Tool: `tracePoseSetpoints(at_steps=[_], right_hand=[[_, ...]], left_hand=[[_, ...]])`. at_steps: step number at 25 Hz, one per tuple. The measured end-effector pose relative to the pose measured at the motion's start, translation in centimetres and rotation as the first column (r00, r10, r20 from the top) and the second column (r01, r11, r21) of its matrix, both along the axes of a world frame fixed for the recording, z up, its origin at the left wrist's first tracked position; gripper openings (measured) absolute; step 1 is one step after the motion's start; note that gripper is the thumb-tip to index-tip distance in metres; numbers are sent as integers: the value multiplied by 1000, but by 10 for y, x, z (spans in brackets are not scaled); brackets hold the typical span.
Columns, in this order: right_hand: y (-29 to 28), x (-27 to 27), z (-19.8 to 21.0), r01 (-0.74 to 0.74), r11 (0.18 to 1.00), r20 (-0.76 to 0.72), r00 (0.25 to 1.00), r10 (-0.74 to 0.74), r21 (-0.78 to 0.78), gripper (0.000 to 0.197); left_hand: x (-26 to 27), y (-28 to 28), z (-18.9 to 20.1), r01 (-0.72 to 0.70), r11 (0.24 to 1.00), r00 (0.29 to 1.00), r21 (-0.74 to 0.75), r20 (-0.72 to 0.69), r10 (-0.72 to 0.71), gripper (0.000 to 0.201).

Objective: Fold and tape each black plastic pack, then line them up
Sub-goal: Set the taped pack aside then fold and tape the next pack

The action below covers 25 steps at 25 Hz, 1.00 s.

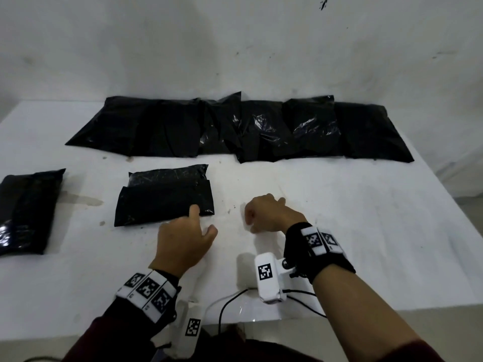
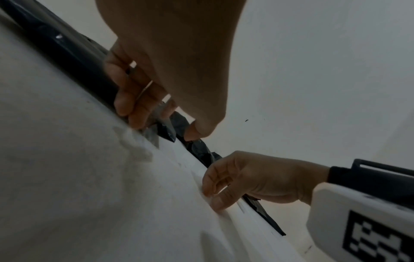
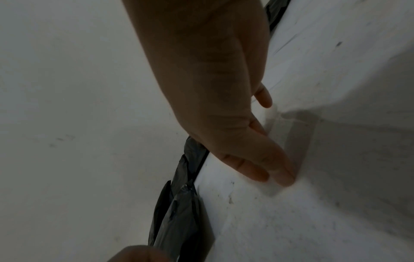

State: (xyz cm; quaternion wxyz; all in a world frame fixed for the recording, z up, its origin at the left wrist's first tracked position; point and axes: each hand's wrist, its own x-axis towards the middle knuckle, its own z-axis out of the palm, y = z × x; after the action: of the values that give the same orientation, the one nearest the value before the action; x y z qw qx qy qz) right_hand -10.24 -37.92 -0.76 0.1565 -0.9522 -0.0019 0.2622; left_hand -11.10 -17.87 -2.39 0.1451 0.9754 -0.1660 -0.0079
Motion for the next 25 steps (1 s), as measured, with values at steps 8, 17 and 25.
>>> tracePoseSetpoints(at_steps=[8,17,25], right_hand=[[12,-25,6,-111,984,-36,992,117,143,33],[12,-48,13,-103,977,-166,977,134,185,26],[12,-50,18,-222,975,-121,967,224,33,28]], left_hand=[[-4,1,4,-44,999,990,-12,-135,42,17],[-15,-1,1,-270,944,923,192,-229,311,57],[-27,-2,0,-83,995,995,-47,-57,81,38]])
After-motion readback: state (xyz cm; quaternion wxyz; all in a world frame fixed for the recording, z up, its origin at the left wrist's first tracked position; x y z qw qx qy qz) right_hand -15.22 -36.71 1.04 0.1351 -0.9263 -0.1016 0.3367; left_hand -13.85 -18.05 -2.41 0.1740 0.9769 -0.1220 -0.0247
